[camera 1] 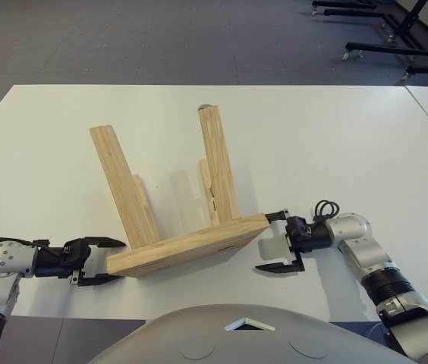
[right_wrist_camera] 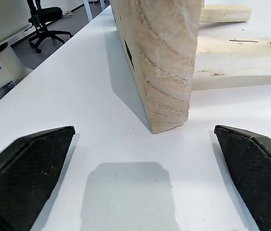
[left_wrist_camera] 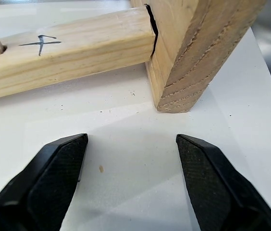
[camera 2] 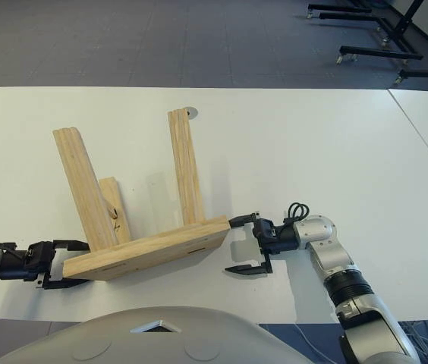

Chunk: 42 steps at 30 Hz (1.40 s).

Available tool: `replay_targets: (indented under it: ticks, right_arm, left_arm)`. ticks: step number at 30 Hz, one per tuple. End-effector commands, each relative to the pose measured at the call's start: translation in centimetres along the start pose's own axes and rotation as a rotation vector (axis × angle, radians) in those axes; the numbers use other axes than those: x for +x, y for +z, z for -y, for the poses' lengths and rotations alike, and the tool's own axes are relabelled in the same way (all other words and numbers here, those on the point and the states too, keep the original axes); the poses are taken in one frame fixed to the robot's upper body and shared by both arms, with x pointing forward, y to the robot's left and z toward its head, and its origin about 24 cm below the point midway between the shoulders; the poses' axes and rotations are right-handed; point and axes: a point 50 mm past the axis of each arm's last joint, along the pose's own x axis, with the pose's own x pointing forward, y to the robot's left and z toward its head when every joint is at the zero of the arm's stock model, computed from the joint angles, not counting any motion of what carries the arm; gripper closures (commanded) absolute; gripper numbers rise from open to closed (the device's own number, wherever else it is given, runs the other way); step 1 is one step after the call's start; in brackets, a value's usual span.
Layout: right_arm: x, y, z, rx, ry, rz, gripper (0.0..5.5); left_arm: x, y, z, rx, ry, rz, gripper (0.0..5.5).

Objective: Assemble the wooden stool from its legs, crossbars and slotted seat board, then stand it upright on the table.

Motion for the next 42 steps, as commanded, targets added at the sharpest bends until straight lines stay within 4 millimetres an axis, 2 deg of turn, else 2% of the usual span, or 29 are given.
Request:
replay_targets:
  ticks: [1,11,15,16,17,18,19,22,26,29,36,42]
  right_arm:
    - [0.0,-1.8,-1.2,0.072,-0.01,-0.054,0.14]
    - [0.2,-1.3,-1.0,0.02,-0.017,0.023,0.14]
    - [0.2,-1.4,-0.7,0.126,-0.082,0.178,0.14]
    - [-0.3,3.3,0.4,0.079,-0.126,0.277,0.14]
    - [-0.5,7.7,0.3,0.046,-0.115,0.34,0.14]
    - [-0.6,10.8,-0.6,0.032,-0.085,0.367,0.14]
    - [-0.7,12.7,-1.5,0.025,-0.063,0.368,0.14]
    - [-1.0,14.0,-2.4,0.016,-0.049,0.327,0.14]
    - [-0.8,13.9,-3.2,0.05,-0.045,0.225,0.14]
    - [-0.3,12.5,-3.3,0.079,-0.042,0.139,0.14]
    - [0.6,10.0,-1.5,0.04,-0.084,0.074,0.14]
    - [2.1,7.0,-1.5,0.081,-0.017,0.018,0.14]
  left_arm:
    - [0.4,-0.9,0.5,-0.046,-0.061,-0.054,2.12]
    - [0.6,-0.8,-0.4,-0.04,-0.067,-0.045,2.12]
    - [0.9,-0.7,-0.1,-0.048,-0.042,0.036,2.12]
    - [1.1,-0.6,0.1,-0.052,-0.038,0.083,2.12]
    - [1.2,-0.5,0.4,-0.056,-0.029,0.131,2.12]
    - [1.3,-0.4,0.7,-0.058,-0.02,0.169,2.12]
    - [1.3,-0.3,1.0,-0.059,-0.019,0.192,2.12]
    - [1.3,-0.3,1.4,-0.046,-0.047,0.19,2.12]
    - [1.3,-0.1,1.5,-0.019,-0.074,0.183,2.12]
    - [1.4,-0.1,1.5,-0.01,-0.093,0.163,2.12]
    - [1.3,-0.1,0.9,0.006,-0.099,0.143,2.12]
    - [1.2,-0.1,0.5,0.016,-0.096,0.136,2.12]
